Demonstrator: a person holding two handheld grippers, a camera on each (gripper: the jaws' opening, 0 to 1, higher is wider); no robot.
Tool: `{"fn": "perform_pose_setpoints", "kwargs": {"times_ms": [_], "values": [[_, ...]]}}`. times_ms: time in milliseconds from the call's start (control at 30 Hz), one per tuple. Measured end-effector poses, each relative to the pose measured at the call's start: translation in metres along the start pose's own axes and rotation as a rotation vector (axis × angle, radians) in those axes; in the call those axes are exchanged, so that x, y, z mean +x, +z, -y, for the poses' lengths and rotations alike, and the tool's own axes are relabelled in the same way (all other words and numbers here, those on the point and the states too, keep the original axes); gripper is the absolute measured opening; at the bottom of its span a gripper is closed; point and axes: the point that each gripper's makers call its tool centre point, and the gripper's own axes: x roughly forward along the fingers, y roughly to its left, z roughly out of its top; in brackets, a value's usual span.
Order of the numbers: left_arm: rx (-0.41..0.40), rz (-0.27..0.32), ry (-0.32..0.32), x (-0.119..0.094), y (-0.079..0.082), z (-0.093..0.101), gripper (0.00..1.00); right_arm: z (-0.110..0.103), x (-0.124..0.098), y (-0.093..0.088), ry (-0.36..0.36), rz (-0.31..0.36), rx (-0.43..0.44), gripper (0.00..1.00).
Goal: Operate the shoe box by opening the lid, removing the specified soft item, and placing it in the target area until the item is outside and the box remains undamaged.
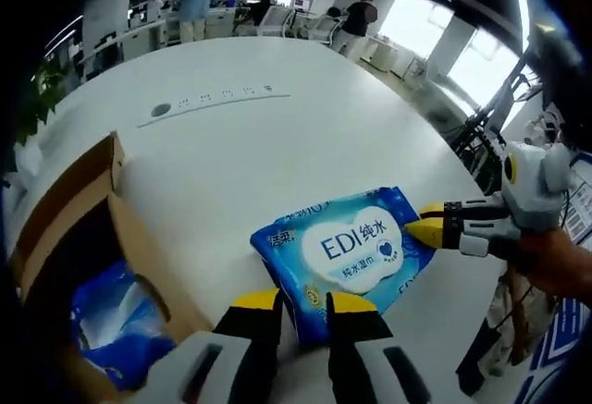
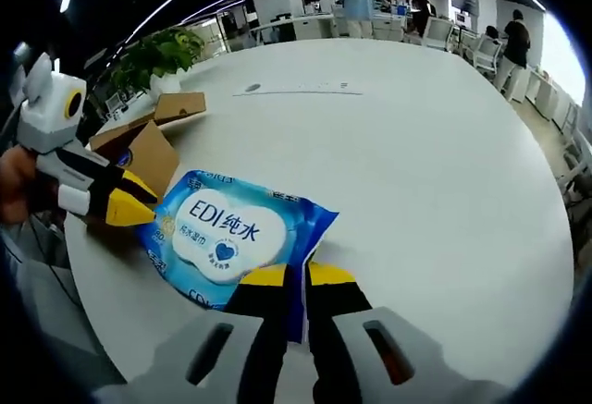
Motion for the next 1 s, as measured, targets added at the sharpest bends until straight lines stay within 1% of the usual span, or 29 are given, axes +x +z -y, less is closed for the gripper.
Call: {"fn": "perform_pose_setpoints", "kwargs": {"times_ms": [67, 100, 167, 233, 267, 367, 467, 600, 667, 733, 900, 1000], "values": [[-0.034, 0.028, -0.040, -0.005, 0.006, 0.007, 0.21, 0.000, -0.005, 0.000, -0.008, -0.005, -0.011, 0.05], [-0.028, 0.036, -0.055, -0.009, 0.008, 0.010, 0.22, 0.000, -0.008, 0.000, -0.010, -0.006, -0.013, 0.05], [-0.017, 0.041, -0.064, -0.015, 0.009, 0.013, 0.24, 0.002, -0.011, 0.000, -0.021, -0.006, -0.019, 0.05], [-0.023, 0.059, -0.075, -0.019, 0.012, 0.014, 0.24, 0.005, -0.015, 0.000, -0.034, -0.007, -0.016, 0.05], [-0.030, 0.066, -0.080, -0.026, 0.012, 0.015, 0.24, 0.006, -0.018, 0.001, -0.041, -0.006, -0.014, 0.05], [-0.040, 0.089, -0.078, -0.038, 0.013, 0.012, 0.25, 0.006, -0.025, 0.002, -0.057, -0.001, -0.018, 0.06], [-0.041, 0.125, -0.085, -0.050, 0.016, 0.009, 0.25, 0.003, -0.029, 0.004, -0.064, -0.002, -0.034, 0.06], [-0.045, 0.145, -0.082, -0.063, 0.014, 0.000, 0.27, -0.001, -0.033, 0.008, -0.072, 0.010, -0.037, 0.07], [-0.044, 0.148, -0.077, -0.065, 0.013, -0.008, 0.28, -0.007, -0.036, 0.007, -0.079, 0.001, -0.052, 0.08], [-0.050, 0.157, -0.073, -0.071, 0.010, -0.014, 0.29, -0.010, -0.038, 0.007, -0.087, -0.002, -0.082, 0.09], [-0.061, 0.173, -0.062, -0.085, 0.004, -0.027, 0.31, -0.019, -0.043, 0.010, -0.080, 0.006, -0.087, 0.10], [-0.067, 0.194, -0.049, -0.097, 0.003, -0.040, 0.32, -0.023, -0.046, 0.015, -0.077, 0.019, -0.065, 0.11]]}}
